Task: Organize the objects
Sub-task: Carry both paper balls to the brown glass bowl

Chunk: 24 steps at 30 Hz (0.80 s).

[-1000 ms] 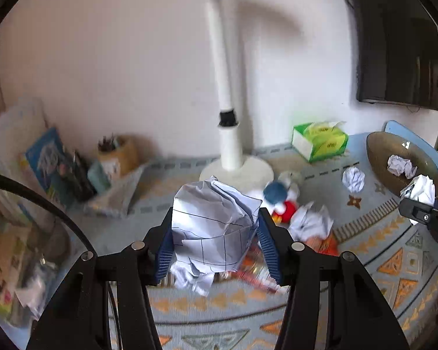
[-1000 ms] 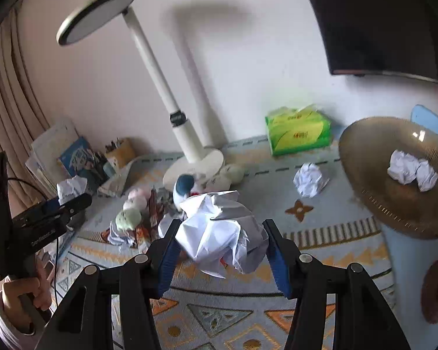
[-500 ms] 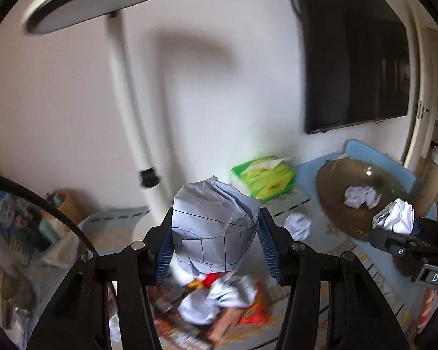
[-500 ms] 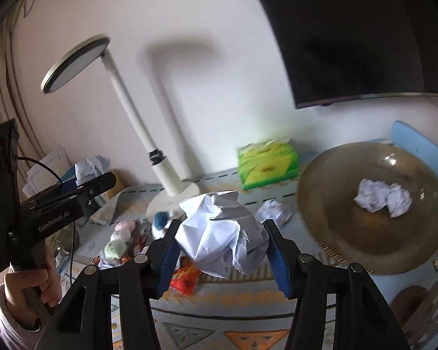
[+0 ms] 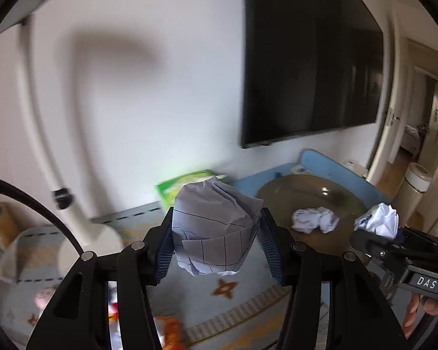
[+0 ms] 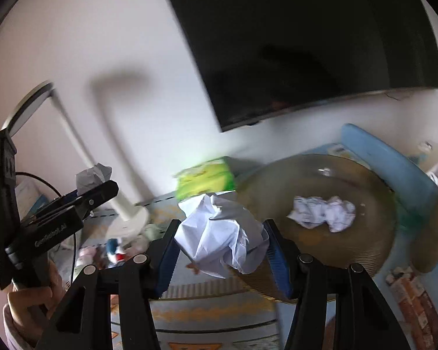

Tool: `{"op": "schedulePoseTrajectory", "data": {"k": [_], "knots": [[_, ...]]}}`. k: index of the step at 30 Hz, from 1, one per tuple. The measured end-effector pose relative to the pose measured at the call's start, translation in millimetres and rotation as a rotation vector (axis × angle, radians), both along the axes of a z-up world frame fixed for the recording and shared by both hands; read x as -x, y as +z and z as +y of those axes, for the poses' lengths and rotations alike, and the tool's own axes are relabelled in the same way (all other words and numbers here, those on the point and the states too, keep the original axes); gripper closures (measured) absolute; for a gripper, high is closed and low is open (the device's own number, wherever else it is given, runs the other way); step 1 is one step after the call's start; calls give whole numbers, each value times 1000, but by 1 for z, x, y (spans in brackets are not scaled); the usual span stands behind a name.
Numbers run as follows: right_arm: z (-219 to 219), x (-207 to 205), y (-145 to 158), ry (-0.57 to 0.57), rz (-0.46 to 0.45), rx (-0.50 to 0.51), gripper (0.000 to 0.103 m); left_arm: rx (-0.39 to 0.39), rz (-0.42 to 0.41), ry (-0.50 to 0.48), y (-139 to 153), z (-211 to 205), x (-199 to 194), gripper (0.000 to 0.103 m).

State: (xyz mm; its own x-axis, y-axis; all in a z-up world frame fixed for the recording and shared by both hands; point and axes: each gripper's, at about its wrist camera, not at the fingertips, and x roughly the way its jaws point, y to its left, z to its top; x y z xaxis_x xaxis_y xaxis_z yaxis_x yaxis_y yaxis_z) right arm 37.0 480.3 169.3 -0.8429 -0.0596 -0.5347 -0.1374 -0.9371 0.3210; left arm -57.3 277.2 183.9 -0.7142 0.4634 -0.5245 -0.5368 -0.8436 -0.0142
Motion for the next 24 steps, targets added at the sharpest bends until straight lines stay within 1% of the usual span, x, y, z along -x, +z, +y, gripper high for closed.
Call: {"op": "schedulePoseTrajectory", "data": {"k": [4, 8, 13, 17, 21, 24], "knots": [[27, 2, -5, -53, -33, -2, 49, 9, -9, -69, -10, 33, 2, 51], [55, 4, -13, -98, -69, 23, 49, 20, -28, -134, -24, 65, 2, 51], [76, 7, -20, -131, -99, 32, 49, 57, -44, -193, -43, 98, 1, 51], [85, 10, -26, -149, -126, 32, 49, 61, -81, -211, -57, 113, 6, 51], [91, 13, -33, -157, -145, 30, 49, 54, -119, -228, -67, 115, 9, 51], [94, 16, -37, -157, -152, 30, 49, 60, -130, -238, -74, 120, 10, 51]]}}
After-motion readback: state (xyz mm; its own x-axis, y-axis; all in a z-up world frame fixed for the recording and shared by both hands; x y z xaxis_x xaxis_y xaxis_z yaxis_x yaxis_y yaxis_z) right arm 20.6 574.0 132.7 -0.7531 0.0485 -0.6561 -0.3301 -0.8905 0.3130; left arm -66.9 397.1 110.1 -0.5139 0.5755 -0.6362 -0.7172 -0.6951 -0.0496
